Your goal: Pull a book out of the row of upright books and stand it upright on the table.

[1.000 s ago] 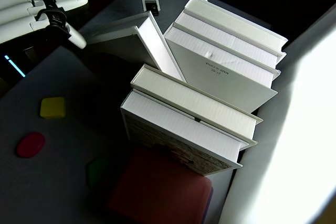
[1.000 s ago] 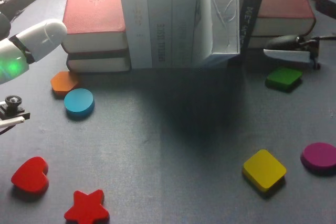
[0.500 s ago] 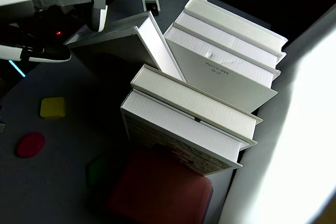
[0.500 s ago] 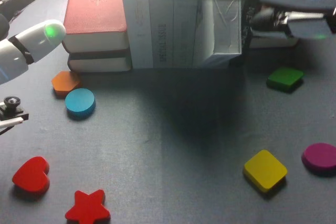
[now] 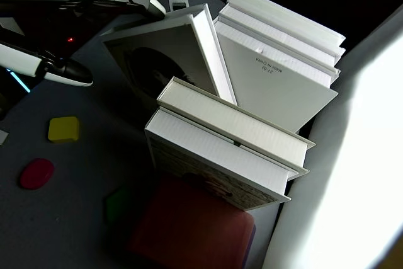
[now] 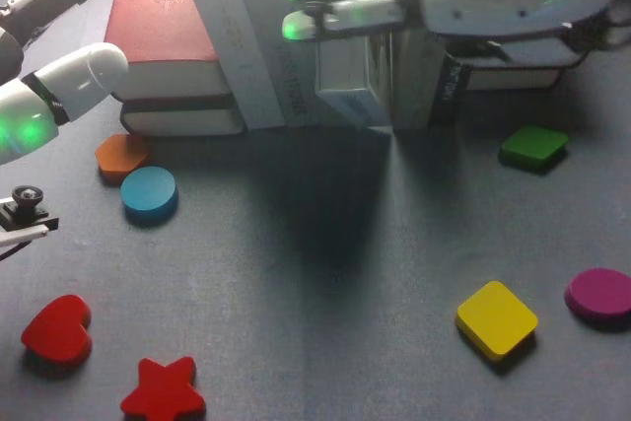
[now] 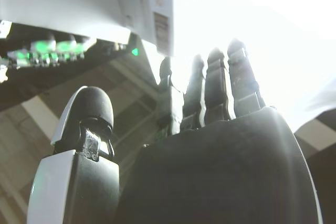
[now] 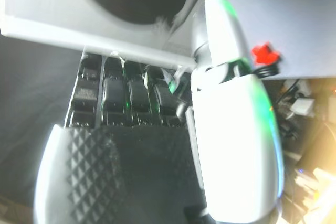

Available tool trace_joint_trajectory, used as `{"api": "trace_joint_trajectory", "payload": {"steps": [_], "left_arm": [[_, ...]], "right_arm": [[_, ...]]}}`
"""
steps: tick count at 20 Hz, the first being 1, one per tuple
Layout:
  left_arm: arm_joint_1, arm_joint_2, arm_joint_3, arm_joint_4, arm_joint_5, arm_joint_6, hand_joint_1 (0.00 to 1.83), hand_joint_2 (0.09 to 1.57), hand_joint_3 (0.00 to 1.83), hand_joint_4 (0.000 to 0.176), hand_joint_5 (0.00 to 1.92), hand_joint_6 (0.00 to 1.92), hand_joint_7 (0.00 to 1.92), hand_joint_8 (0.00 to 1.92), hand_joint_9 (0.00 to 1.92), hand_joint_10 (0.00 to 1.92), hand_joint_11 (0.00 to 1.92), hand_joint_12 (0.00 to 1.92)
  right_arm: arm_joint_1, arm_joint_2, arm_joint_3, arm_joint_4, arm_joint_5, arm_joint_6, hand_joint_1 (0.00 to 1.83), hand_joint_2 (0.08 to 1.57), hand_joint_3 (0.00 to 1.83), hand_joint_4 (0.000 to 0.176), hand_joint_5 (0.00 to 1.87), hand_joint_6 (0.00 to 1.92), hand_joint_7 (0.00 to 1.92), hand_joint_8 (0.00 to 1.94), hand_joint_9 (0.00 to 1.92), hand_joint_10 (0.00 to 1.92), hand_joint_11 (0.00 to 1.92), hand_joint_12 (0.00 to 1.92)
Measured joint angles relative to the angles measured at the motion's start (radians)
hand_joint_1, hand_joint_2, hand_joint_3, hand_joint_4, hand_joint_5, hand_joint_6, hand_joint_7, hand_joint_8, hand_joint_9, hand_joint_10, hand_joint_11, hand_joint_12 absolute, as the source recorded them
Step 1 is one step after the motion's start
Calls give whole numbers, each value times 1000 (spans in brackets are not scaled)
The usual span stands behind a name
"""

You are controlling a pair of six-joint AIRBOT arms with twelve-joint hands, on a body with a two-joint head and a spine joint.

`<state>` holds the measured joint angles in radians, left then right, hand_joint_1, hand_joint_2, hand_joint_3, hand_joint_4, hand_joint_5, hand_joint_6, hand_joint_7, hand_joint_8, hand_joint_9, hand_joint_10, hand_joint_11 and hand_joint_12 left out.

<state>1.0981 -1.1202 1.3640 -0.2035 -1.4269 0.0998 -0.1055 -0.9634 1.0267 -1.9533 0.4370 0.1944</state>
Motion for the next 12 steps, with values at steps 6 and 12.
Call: {"api": "trace_joint_trajectory", "payload": {"steps": [6, 12], "left_arm": [[3, -10, 9, -11, -2, -3, 277, 1362, 0, 92, 237, 4, 44, 0, 0, 0, 0, 0], [15, -12, 8, -15, -2, -4, 250, 1368, 4, 87, 230, 0, 23, 0, 0, 0, 0, 0]], "right_arm": [[-4, 29, -19, -45, 56, 13, 1183, 1132, 0, 0, 932, 1059, 1019, 1761, 1055, 1898, 1099, 1920], [-3, 68, -29, -2, 53, 36, 1132, 1311, 16, 0, 783, 1379, 432, 1753, 267, 1921, 366, 1921]]}}
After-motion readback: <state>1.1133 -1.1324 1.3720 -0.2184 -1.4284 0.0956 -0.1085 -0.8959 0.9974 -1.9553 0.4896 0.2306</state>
